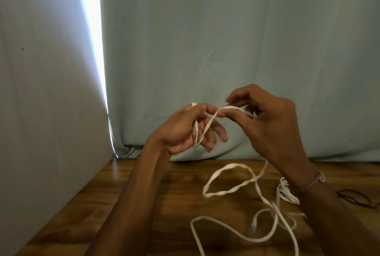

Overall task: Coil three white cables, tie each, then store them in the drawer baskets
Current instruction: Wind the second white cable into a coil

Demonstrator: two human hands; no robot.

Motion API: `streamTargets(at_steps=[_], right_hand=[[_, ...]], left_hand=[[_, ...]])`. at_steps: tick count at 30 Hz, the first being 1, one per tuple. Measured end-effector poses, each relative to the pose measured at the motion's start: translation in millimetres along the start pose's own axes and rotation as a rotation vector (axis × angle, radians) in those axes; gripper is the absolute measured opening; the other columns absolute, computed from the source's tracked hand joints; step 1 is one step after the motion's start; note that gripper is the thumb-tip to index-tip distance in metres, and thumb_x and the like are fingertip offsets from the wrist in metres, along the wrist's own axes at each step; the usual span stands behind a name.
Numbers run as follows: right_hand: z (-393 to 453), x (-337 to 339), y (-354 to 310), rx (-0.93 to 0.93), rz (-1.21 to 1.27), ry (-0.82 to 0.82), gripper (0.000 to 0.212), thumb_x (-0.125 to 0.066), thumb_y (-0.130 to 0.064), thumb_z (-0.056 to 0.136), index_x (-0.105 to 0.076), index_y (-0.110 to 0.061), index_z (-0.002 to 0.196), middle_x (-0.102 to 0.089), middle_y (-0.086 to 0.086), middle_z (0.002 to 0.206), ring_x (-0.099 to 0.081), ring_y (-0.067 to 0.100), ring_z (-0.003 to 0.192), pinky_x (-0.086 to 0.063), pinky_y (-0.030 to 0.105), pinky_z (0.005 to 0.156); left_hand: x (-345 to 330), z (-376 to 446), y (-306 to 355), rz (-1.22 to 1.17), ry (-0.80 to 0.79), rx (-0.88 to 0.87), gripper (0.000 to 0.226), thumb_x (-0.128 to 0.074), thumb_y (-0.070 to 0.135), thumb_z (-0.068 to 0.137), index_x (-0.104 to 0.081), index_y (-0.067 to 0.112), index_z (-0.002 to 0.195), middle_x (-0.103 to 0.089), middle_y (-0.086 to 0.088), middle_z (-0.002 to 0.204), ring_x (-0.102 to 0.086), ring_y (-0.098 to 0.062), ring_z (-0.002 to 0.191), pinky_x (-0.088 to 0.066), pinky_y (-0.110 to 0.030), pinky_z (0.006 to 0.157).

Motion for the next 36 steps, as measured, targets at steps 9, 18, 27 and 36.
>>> streamTargets(at_steps=[9, 18, 27, 36], right_hand=[[-5, 9, 20, 0.111, -0.105, 0.125, 0.021, -0.074, -0.024, 0.092, -0.079, -0.007, 0.103, -0.077, 0.005, 0.097, -0.072, 0.015, 0.086, -0.059, 0.029, 0.079], [-15, -10, 25, 0.258, -0.318, 0.093, 0.026, -0.061, -0.01, 0.097, -0.072, -0.008, 0.121, -0.076, 0.009, 0.102, -0.07, 0.025, 0.086, -0.058, 0.036, 0.073], [-23, -51, 25, -0.123, -0.279, -0.61, 0.021, -0.061, 0.001, 0.092, -0.068, -0.006, 0.11, -0.073, 0.011, 0.097, -0.065, 0.017, 0.079, -0.043, 0.016, 0.067], [-40, -58, 8, -0.265, -0.2, -0.935, 0.065, -0.057, -0.016, 0.102, -0.019, -0.023, 0.153, -0.066, -0.004, 0.096, -0.063, 0.008, 0.077, -0.055, 0.022, 0.073]], left_hand=[[-26, 9, -14, -0.189, -0.337, 0.139, 0.089, -0.033, 0.079, 0.085, -0.061, -0.002, 0.108, -0.041, 0.001, 0.043, -0.027, -0.002, 0.033, -0.019, -0.017, 0.036], [-35, 3, -11, -0.185, -0.537, 0.124, 0.062, -0.045, 0.058, 0.099, -0.066, 0.0, 0.107, -0.042, 0.005, 0.039, -0.023, -0.005, 0.028, -0.022, -0.015, 0.031], [-20, 5, 5, -0.281, -0.135, -0.143, 0.037, -0.034, 0.012, 0.102, -0.06, -0.008, 0.121, -0.069, -0.017, 0.069, -0.042, -0.008, 0.034, -0.039, -0.016, 0.037], [1, 16, 1, -0.384, 0.15, -0.317, 0.055, -0.035, 0.015, 0.104, -0.024, -0.002, 0.155, -0.047, -0.019, 0.153, -0.044, -0.033, 0.143, -0.037, -0.063, 0.112]])
Point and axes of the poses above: each hand's wrist, its own z-axis towards the middle knuckle, its own x-axis out of the back of the hand, y = z × x, the point moved 3 cm from there along z, towards the middle knuckle
